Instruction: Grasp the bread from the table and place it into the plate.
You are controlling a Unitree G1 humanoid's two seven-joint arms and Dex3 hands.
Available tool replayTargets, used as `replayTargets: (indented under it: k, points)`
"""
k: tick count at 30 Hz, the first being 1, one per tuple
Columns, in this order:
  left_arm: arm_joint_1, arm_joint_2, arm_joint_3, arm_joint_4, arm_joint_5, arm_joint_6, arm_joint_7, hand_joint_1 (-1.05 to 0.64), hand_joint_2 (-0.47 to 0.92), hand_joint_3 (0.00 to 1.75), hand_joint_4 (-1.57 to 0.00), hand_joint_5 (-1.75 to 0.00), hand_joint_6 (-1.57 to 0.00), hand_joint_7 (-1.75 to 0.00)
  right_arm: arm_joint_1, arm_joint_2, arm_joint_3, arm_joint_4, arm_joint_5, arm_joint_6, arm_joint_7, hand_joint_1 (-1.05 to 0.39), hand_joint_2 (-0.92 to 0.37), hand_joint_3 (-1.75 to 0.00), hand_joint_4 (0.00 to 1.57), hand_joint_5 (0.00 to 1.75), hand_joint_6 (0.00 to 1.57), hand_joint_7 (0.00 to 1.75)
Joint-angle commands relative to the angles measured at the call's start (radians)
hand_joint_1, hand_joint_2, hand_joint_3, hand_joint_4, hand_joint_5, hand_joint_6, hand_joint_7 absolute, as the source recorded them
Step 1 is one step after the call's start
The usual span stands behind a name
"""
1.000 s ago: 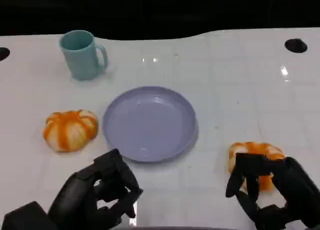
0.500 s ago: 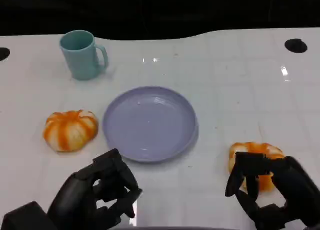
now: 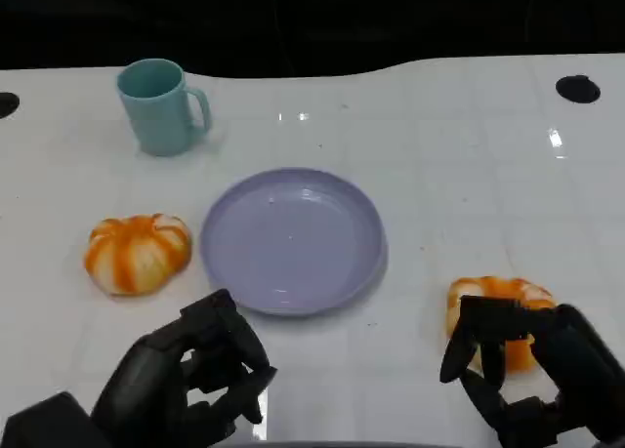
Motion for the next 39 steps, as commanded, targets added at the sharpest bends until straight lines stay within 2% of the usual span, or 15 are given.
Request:
replayTargets:
  k: [1,3,8,11,13,16,18,22,26,33,39]
  points:
    - [0.005,0.010,0.004,-0.003,0.000,-0.003,-0.001,-0.57,0.92,0.39,-0.69,-1.75,-0.48,-1.75,0.000,-0.001,-0.022,-0.019,0.015,0.014,-0.012,-0.05,-0.21,-1.44,0.84,1.58,0.80,1.16]
    - [0.004,0.010,0.004,-0.002,0.002,-0.003,0.001,-0.57,0.92,0.39,-0.69,-1.75,-0.48,-1.75,0.003,-0.001,-0.027,-0.038,0.007,0.031,-0.015,-0.06,-0.24,-1.36,0.78,1.47,0.78,1.01]
    - [0.004,0.011,0.004,-0.002,0.002,-0.004,0.000,-0.57,0.92,0.39,-0.69,-1.75,-0.48,-1.75,0.011,-0.010,-0.030,-0.106,-0.027,0.098,-0.005,-0.09,-0.25,-1.29,0.64,1.28,0.72,0.84]
    - [0.005,0.013,0.004,-0.005,0.002,0.001,-0.001,-0.56,0.92,0.40,-0.69,-1.75,-0.48,-1.75,0.014,-0.028,-0.032,-0.158,-0.073,0.153,0.008,-0.20,-0.33,-1.11,0.54,1.13,0.60,0.75]
    - [0.005,0.013,0.004,-0.006,0.000,0.004,-0.001,-0.56,0.92,0.40,-0.69,-1.75,-0.48,-1.75,0.013,-0.047,-0.036,-0.188,-0.102,0.179,0.018,-0.27,-0.42,-0.87,0.38,1.09,0.50,0.66]
    - [0.005,0.012,0.005,0.000,-0.001,-0.003,-0.004,-0.56,0.92,0.40,-0.69,-1.75,-0.48,-1.75,0.015,-0.079,-0.042,-0.236,-0.129,0.223,0.048,-0.31,-0.52,-0.65,0.14,1.02,0.40,0.57]
    - [0.004,0.013,0.005,0.002,0.003,-0.006,-0.003,-0.56,0.92,0.40,-0.69,-1.75,-0.48,-1.75,0.018,-0.101,-0.046,-0.275,-0.145,0.263,0.075,-0.33,-0.64,-0.42,0.03,0.96,0.34,0.49]
    - [0.003,0.013,0.004,0.000,-0.001,-0.001,-0.005,-0.56,0.92,0.40,-0.69,-1.75,-0.48,-1.75,0.023,-0.153,-0.054,-0.362,-0.193,0.346,0.141,-0.35,-0.72,-0.20,0.00,0.81,0.28,0.40]
    - [0.002,0.011,0.000,0.002,0.004,-0.007,-0.004,-0.55,0.92,0.41,-0.69,-1.75,-0.47,-1.75,0.027,-0.193,-0.055,-0.437,-0.260,0.419,0.194,-0.36,-0.74,-0.09,0.00,0.71,0.28,0.30]
    - [0.005,0.007,-0.011,-0.011,0.017,0.004,0.010,-0.56,0.92,0.40,-0.69,-1.75,-0.48,-1.75,0.029,-0.242,-0.053,-0.551,-0.394,0.533,0.281,-0.34,-0.72,-0.02,0.00,0.63,0.29,0.22]
    - [0.004,0.006,-0.012,-0.008,0.014,0.001,0.008,-0.58,0.92,0.39,-0.70,-1.75,-0.48,-1.75,0.005,-0.270,-0.044,-0.561,-0.447,0.563,0.324,-0.35,-0.75,-0.01,0.00,0.67,0.34,0.12]
